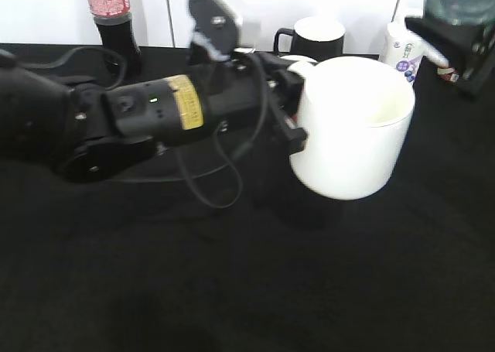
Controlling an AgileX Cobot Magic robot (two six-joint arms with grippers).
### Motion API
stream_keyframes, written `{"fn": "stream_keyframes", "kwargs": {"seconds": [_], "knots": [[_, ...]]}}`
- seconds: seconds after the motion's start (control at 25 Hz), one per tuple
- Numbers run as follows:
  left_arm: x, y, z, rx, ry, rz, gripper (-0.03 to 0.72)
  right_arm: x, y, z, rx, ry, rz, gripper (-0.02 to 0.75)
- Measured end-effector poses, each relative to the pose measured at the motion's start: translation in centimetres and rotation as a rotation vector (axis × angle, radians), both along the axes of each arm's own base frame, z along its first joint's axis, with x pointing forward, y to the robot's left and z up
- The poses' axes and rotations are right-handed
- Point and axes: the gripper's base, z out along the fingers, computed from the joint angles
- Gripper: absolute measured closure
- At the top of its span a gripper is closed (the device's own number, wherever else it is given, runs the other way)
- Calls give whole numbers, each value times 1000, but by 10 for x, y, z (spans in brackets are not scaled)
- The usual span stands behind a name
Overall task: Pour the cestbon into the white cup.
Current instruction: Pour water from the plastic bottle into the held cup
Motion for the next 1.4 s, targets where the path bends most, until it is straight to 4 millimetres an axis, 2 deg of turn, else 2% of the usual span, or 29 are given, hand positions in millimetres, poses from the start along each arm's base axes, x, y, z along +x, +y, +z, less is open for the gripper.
{"fn": "stream_keyframes", "kwargs": {"seconds": [0.2,0.4,0.76,1.4], "knots": [[0,-2,0,-29,29,-16,619,5,1,13,-246,-264,10,256],[-3,-3,2,-51,27,-53,619,5,1,13,-376,-387,8,256],[-6,-4,-5,28,52,-91,619,7,-1,10,-518,-460,-14,257],[-7,-4,-6,38,50,-93,620,7,-1,9,-680,-603,-13,257]]}}
